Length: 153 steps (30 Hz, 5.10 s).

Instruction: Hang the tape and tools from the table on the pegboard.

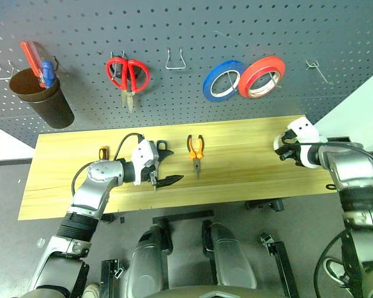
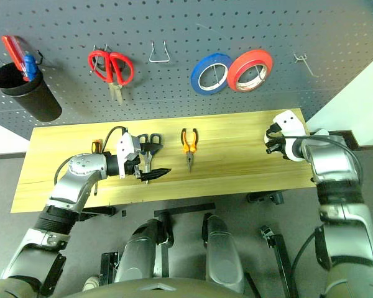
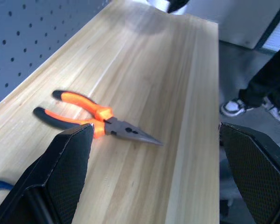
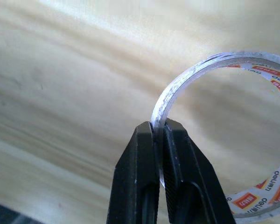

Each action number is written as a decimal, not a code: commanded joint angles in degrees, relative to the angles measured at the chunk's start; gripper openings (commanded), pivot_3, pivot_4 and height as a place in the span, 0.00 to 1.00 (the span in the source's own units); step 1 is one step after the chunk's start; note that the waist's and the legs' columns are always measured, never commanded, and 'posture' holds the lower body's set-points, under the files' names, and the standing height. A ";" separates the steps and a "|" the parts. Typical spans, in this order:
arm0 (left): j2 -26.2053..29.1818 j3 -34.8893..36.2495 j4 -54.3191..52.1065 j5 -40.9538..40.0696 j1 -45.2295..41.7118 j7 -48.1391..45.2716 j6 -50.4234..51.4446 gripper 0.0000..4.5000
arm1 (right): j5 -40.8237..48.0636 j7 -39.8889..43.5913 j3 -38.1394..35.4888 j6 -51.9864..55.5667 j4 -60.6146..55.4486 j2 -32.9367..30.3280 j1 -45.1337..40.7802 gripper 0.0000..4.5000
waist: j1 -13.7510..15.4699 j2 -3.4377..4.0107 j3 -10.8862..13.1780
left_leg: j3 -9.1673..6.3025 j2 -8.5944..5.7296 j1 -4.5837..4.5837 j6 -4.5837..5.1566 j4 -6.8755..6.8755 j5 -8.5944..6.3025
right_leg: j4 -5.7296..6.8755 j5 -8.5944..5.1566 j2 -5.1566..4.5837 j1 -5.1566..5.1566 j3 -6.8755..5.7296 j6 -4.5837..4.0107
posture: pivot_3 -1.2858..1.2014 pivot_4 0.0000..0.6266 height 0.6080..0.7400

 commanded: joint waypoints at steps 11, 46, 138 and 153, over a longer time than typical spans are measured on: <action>2.88 8.22 -7.03 -14.40 -1.65 -8.65 1.96 1.00 | 9.00 -5.40 -13.41 -12.29 -23.47 -0.75 8.75 0.00 | -1.83 -0.03 -0.06 | -0.03 -0.06 0.00 0.03 0.05 -0.01 | 0.00 -0.05 -0.01 0.06 -0.01 0.17 | 0.43 0.39 0.92; 7.36 11.44 -12.09 -18.19 -5.62 -6.21 7.17 1.00 | -2.76 -17.69 0.48 -49.66 45.93 5.82 -31.93 0.18 | -3.28 -0.14 -3.39 | 0.09 -0.70 0.07 -0.08 0.19 0.30 | 0.31 -0.04 -0.09 0.30 -0.07 0.72 | 0.47 0.20 0.92; 7.13 10.59 -12.97 -6.59 12.59 13.20 16.28 1.00 | 1.64 -32.41 8.88 10.93 38.76 41.86 -33.82 1.00 | 0.02 -0.04 3.15 | -0.05 -0.71 0.09 0.39 -0.12 -0.15 | 0.40 -0.29 -0.84 -0.01 0.05 0.52 | 0.52 0.66 0.92; 10.20 11.73 -12.00 -5.69 12.83 11.98 14.66 1.00 | -3.35 -28.70 14.34 10.27 43.57 43.63 -35.12 1.00 | 0.03 -0.38 2.96 | -0.02 -0.77 0.04 0.14 -0.83 -0.02 | -0.04 -0.27 -0.87 -0.17 0.04 0.47 | 0.53 0.58 0.92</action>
